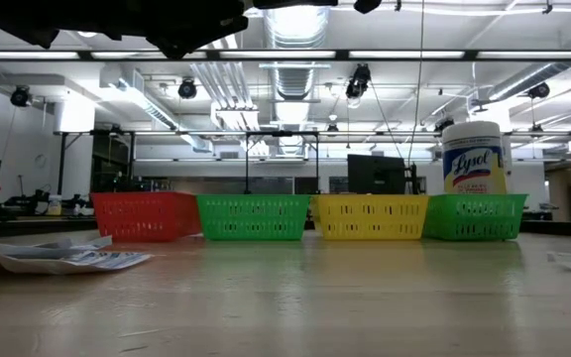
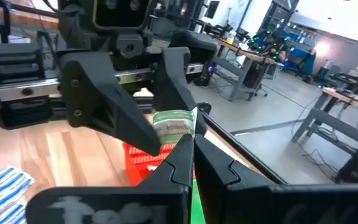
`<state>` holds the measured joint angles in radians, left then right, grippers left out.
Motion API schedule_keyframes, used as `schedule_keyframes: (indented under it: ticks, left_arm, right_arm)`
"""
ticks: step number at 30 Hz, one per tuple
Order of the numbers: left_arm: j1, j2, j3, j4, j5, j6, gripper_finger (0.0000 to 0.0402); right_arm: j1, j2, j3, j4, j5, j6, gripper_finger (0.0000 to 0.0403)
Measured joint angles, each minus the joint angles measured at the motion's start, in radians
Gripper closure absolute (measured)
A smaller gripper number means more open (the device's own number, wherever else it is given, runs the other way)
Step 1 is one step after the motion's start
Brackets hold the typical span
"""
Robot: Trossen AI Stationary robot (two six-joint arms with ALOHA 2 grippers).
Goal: Pick & Place First Aid Supplies
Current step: Put the green bandage into the red bin
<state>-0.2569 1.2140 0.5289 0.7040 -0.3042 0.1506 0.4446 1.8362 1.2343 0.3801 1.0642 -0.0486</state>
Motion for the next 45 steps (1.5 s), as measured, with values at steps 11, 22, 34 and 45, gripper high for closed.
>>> schedule_keyframes:
  ticks: [11, 22, 34, 45]
  left_arm:
    - [0.0, 0.0, 0.009, -0.002, 0.034, 0.012, 0.036]
    - [0.002, 0.0, 0.014, -0.008, 0.05, -0.005, 0.0401]
    - [0.002, -0.002, 0.009, -0.046, 0.038, -0.03, 0.0401]
    - [0.019, -0.014, 0.008, -0.265, -0.437, -0.178, 0.0401]
  right_arm:
    - [-0.006, 0.0, 0.0, 0.0, -0.002, 0.011, 0.0394]
    - [-0.005, 0.0, 0.0, -0.005, -0.001, 0.012, 0.0394]
    - [-0.004, -0.006, 0.0, -0.082, -0.052, 0.002, 0.0357]
    - [0.029, -0.03, 0.0, -0.218, 0.069, -0.011, 0.0268]
